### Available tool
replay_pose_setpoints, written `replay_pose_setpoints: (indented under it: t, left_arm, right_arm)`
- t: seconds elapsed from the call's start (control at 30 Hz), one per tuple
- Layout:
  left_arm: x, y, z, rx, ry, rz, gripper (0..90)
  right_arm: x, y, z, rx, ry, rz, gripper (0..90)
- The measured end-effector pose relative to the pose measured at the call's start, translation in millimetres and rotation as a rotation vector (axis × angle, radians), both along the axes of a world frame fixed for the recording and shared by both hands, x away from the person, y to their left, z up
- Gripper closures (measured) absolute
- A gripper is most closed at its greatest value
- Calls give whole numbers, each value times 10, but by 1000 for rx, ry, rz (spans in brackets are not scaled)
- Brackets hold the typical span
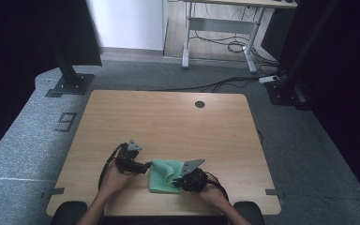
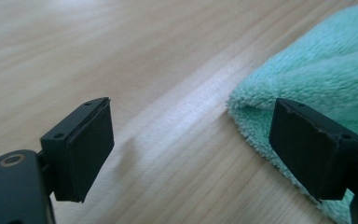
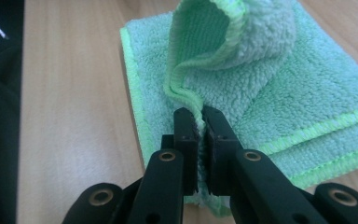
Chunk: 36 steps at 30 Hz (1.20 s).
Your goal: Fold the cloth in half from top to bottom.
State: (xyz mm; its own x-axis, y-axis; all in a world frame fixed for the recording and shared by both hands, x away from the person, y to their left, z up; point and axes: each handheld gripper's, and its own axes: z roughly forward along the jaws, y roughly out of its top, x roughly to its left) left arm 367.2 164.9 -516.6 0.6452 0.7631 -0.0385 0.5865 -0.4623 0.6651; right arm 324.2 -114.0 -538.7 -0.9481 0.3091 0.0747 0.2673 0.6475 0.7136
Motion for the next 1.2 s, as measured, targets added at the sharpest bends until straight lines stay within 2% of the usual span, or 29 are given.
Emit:
replay_pose_setpoints:
  t: [0.1,0.2,0.27,0.4,0.5,0.6,0.8,0.87,1.03,1.13,1.2]
  left_arm:
    - [65,8,111,-33,-20,9,138]
    - [167,-136,243,-48,-51,-25,138]
    - [257,-279,294,-44,-56,-54,138]
    - [434,-539,340,-33,-40,-113,137]
    - [487,-677,304,-41,5,-174,137]
    - [431,-688,227,-34,37,-217,137]
    - [311,-527,202,-72,68,-236,139]
    - [268,-477,214,-66,74,-250,139]
    - [136,-390,173,-46,87,-267,140]
    - [33,-335,112,-17,89,-263,139]
    - [-26,-299,81,2,79,-251,140]
  right_arm:
    - [53,9,3,-7,-12,-13,844]
    - [119,15,2,-3,-8,-29,843]
    - [143,16,0,0,-6,-38,843]
    - [166,1,-8,14,5,-44,839]
    - [168,-14,-12,25,12,-47,832]
    - [162,-34,-2,36,16,-52,794]
    - [152,-145,68,66,35,-77,559]
    - [145,-205,94,79,50,-74,504]
    - [125,-399,181,119,49,-103,403]
    - [151,-485,210,117,47,-129,349]
    - [176,-498,217,110,39,-166,321]
